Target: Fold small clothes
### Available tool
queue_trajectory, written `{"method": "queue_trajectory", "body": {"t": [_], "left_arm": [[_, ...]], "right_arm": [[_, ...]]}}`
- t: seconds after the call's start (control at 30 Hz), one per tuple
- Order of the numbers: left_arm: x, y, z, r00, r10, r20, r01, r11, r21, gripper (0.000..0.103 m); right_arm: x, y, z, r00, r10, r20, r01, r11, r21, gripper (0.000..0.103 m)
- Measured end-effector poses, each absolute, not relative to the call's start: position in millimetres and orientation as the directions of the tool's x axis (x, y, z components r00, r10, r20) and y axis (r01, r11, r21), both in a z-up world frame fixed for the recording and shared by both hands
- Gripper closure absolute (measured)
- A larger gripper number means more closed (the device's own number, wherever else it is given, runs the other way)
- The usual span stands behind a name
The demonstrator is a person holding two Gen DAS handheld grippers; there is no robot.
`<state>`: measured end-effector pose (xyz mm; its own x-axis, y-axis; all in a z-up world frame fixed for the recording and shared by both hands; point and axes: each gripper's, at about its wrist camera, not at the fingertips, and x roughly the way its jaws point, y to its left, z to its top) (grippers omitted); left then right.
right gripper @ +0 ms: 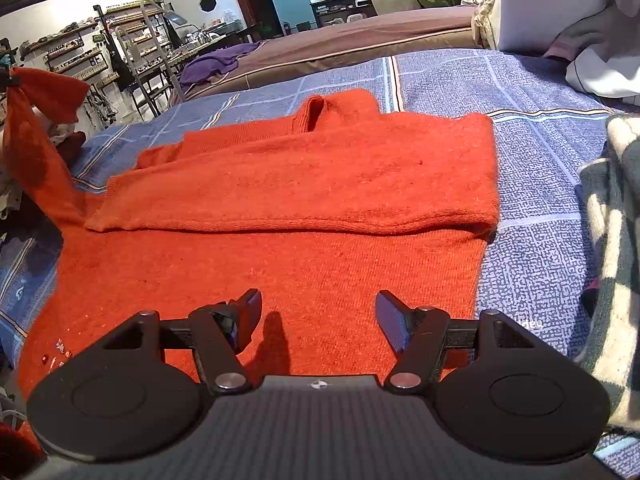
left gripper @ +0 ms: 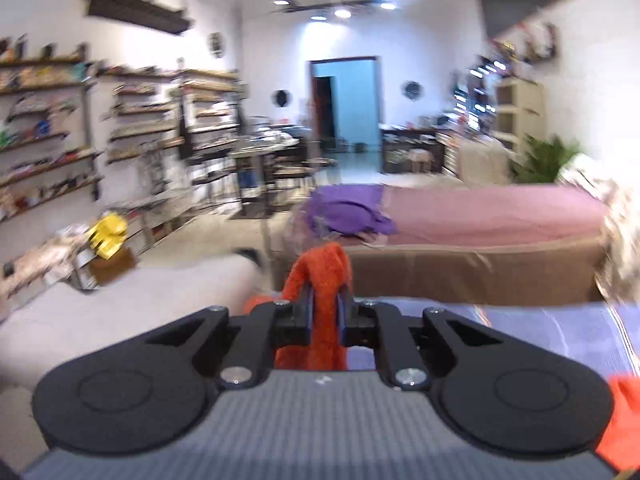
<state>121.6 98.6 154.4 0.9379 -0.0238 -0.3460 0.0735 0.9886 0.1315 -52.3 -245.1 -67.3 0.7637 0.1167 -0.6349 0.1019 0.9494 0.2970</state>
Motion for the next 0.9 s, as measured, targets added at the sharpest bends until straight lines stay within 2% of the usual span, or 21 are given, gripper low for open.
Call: {"method": "queue_trajectory", "body": {"t": [0.07, 0.1, 0.2, 0.27, 0.3, 0.33, 0.37, 0.4, 0.47, 0.53, 0.6, 0.67, 0.73, 0.77, 0.8, 0.87, 0.9], "left_arm": [[103, 51, 119, 0.92, -0.116, -0.374, 0.187, 0.969, 0.16, 0.082], [95, 21, 94, 0.888, -0.175, -0.426, 0.26, 0.954, 0.15, 0.074], [60, -47, 29, 0.714, -0.372, -0.593, 0.462, 0.887, -0.001, 0.074], [35, -77, -3, 0.614, -0.428, -0.663, 0.525, 0.849, -0.061, 0.073], [24, -86, -14, 0.574, -0.447, -0.686, 0.546, 0.834, -0.087, 0.069], [15, -89, -22, 0.542, -0.464, -0.7, 0.559, 0.821, -0.112, 0.057], [10, -89, -27, 0.519, -0.473, -0.712, 0.564, 0.815, -0.131, 0.05], [4, -87, -32, 0.509, -0.476, -0.717, 0.565, 0.814, -0.139, 0.042], [5, -66, -27, 0.555, -0.472, -0.685, 0.56, 0.821, -0.112, 0.039], [12, -39, -10, 0.653, -0.4, -0.644, 0.499, 0.866, -0.032, 0.028], [27, -6, 11, 0.742, -0.28, -0.608, 0.374, 0.927, 0.029, 0.023], [48, 31, 19, 0.779, -0.181, -0.6, 0.227, 0.974, 0.0, 0.023], [74, 62, 20, 0.757, -0.169, -0.631, 0.124, 0.986, -0.115, 0.023], [87, 71, 17, 0.728, -0.208, -0.653, 0.123, 0.977, -0.174, 0.024], [98, 73, 12, 0.698, -0.247, -0.672, 0.139, 0.967, -0.212, 0.032], [114, 65, 4, 0.662, -0.324, -0.676, 0.212, 0.946, -0.246, 0.073], [119, 56, 0, 0.65, -0.333, -0.684, 0.242, 0.943, -0.228, 0.099]], "right_arm": [[-53, -244, -67, 0.762, 0.118, -0.636, 0.1, 0.95, 0.295, 0.0], [-54, -243, -67, 0.762, 0.119, -0.636, 0.097, 0.951, 0.294, 0.0], [-55, -242, -65, 0.765, 0.114, -0.633, 0.095, 0.953, 0.286, 0.0], [-60, -245, -61, 0.776, 0.098, -0.623, 0.103, 0.955, 0.279, 0.0], [-62, -248, -59, 0.779, 0.087, -0.62, 0.114, 0.954, 0.277, 0.0], [-64, -251, -57, 0.781, 0.075, -0.62, 0.126, 0.953, 0.275, 0.0], [-66, -254, -56, 0.781, 0.065, -0.621, 0.137, 0.952, 0.272, 0.0], [-68, -257, -56, 0.782, 0.053, -0.621, 0.149, 0.951, 0.269, 0.0], [-69, -263, -56, 0.779, 0.043, -0.626, 0.165, 0.948, 0.271, 0.0], [-67, -266, -57, 0.778, 0.044, -0.627, 0.173, 0.944, 0.281, 0.0], [-63, -266, -58, 0.779, 0.053, -0.625, 0.169, 0.942, 0.29, 0.0], [-58, -262, -58, 0.779, 0.065, -0.624, 0.154, 0.944, 0.29, 0.0], [-55, -256, -59, 0.779, 0.084, -0.622, 0.132, 0.947, 0.294, 0.0], [-54, -252, -59, 0.777, 0.095, -0.622, 0.12, 0.948, 0.295, 0.0], [-53, -248, -59, 0.775, 0.106, -0.624, 0.107, 0.95, 0.294, 0.0], [-52, -242, -61, 0.767, 0.122, -0.63, 0.087, 0.953, 0.29, 0.0], [-53, -240, -60, 0.765, 0.125, -0.632, 0.081, 0.955, 0.286, 0.0]]}}
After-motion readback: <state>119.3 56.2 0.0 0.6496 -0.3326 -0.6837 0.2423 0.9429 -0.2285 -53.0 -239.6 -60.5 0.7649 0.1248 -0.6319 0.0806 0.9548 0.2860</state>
